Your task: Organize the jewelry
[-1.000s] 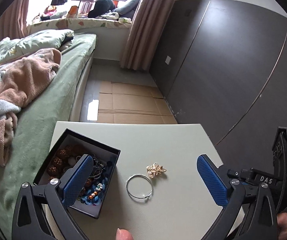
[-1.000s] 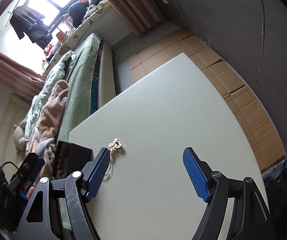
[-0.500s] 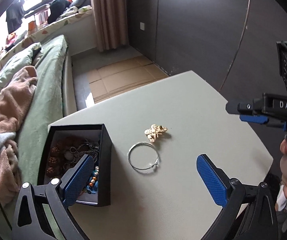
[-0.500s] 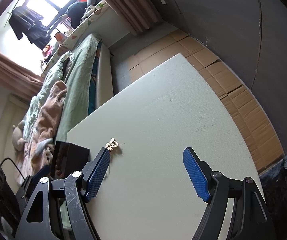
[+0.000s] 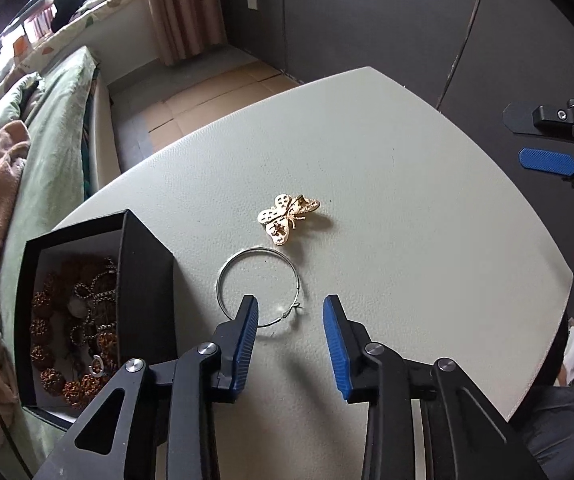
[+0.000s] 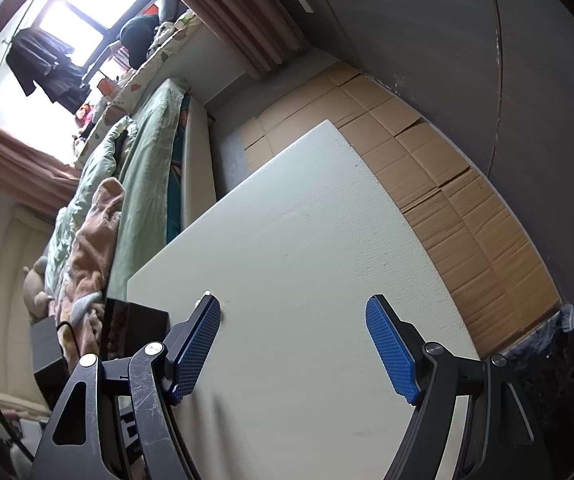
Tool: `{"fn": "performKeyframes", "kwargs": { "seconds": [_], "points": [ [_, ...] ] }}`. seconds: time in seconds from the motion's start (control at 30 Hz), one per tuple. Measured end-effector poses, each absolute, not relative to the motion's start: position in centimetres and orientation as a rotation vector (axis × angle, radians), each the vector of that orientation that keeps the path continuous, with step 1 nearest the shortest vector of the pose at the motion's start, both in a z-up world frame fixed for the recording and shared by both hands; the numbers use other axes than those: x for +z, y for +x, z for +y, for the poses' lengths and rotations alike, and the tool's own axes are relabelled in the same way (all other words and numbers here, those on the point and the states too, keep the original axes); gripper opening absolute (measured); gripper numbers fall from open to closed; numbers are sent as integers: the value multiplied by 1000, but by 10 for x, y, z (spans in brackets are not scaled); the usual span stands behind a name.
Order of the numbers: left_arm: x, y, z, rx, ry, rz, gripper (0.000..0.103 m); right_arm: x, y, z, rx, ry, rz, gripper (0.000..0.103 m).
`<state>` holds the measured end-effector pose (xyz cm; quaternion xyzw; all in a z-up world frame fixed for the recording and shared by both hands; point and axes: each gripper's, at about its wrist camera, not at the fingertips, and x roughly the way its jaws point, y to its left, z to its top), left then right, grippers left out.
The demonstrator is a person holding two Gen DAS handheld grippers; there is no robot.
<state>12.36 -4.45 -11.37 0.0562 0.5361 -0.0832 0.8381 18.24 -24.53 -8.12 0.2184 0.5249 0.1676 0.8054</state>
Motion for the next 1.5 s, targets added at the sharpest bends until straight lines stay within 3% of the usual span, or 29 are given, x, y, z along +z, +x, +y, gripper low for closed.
{"fn": "performKeyframes", "kwargs": {
  "seconds": [0.17, 0.37, 0.57, 1.2, 1.5],
  "points": [
    [-124, 128, -44, -168, 125, 1150, 33, -84, 186, -247, 362, 464, 1141, 77],
    [-124, 125, -37, -181, 84, 1137, 2, -83, 185, -243, 378, 441, 1143, 77],
    [-120, 125, -30, -179, 11, 1139, 1, -85, 184, -235, 387, 420, 1152, 77],
    [-31, 101, 30, -89, -273, 868, 1, -90, 183, -171, 479, 248, 1161, 76],
    [-25, 94, 73, -45, -352, 857, 1, -100, 187, -137, 495, 164, 1172, 76]
  ]
}}
